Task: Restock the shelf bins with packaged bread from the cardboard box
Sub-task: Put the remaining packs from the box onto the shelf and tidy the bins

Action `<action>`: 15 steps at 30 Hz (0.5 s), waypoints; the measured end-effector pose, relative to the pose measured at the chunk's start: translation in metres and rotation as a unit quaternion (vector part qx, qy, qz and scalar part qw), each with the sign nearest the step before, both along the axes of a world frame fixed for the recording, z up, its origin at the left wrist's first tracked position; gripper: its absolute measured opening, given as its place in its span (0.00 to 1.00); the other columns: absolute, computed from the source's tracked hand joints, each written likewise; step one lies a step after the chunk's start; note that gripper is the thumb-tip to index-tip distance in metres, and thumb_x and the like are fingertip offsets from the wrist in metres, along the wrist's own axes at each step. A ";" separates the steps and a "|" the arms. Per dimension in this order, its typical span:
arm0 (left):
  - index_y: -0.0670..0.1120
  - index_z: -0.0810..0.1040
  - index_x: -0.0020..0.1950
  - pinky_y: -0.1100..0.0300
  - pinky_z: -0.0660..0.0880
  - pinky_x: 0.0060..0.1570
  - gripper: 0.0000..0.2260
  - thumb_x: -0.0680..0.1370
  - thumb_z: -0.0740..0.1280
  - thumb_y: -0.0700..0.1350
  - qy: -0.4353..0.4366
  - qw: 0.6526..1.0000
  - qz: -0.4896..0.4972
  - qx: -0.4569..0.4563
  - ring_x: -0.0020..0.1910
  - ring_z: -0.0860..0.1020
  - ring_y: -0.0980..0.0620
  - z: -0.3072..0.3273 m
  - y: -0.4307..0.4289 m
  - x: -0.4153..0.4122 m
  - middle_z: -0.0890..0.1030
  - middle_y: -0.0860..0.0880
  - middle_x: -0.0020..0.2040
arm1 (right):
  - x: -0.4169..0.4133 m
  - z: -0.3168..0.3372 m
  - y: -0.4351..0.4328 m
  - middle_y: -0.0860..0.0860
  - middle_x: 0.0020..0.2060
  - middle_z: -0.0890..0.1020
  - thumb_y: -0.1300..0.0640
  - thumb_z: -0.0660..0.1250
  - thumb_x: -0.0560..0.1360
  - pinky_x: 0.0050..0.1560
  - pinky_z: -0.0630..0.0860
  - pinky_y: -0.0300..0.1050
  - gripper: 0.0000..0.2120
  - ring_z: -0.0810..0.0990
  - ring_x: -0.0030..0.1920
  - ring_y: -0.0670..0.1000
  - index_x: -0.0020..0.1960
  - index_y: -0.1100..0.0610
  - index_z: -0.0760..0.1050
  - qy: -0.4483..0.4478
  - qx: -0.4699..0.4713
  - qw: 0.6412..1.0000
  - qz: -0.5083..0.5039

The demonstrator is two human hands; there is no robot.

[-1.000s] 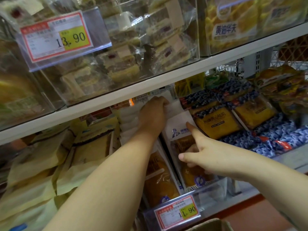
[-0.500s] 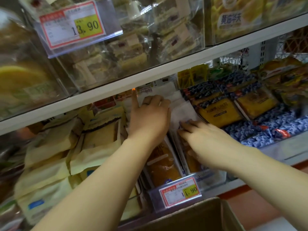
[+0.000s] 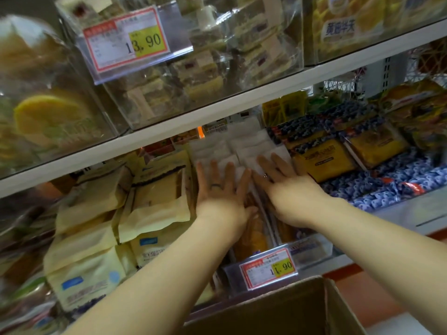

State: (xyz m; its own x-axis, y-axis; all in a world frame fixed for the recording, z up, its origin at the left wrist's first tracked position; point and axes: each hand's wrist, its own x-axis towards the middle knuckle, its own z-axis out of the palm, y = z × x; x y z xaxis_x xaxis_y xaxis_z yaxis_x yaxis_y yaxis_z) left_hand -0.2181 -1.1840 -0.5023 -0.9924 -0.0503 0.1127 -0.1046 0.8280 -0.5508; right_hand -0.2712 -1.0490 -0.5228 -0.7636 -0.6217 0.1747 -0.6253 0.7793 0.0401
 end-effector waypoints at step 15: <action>0.49 0.74 0.67 0.31 0.60 0.67 0.23 0.72 0.69 0.51 0.196 0.973 -0.083 0.094 0.67 0.72 0.42 0.022 -0.072 0.140 0.76 0.45 0.66 | 0.116 0.058 -0.031 0.48 0.74 0.60 0.47 0.61 0.78 0.73 0.55 0.46 0.29 0.56 0.74 0.50 0.76 0.47 0.55 0.006 -0.107 0.984 0.140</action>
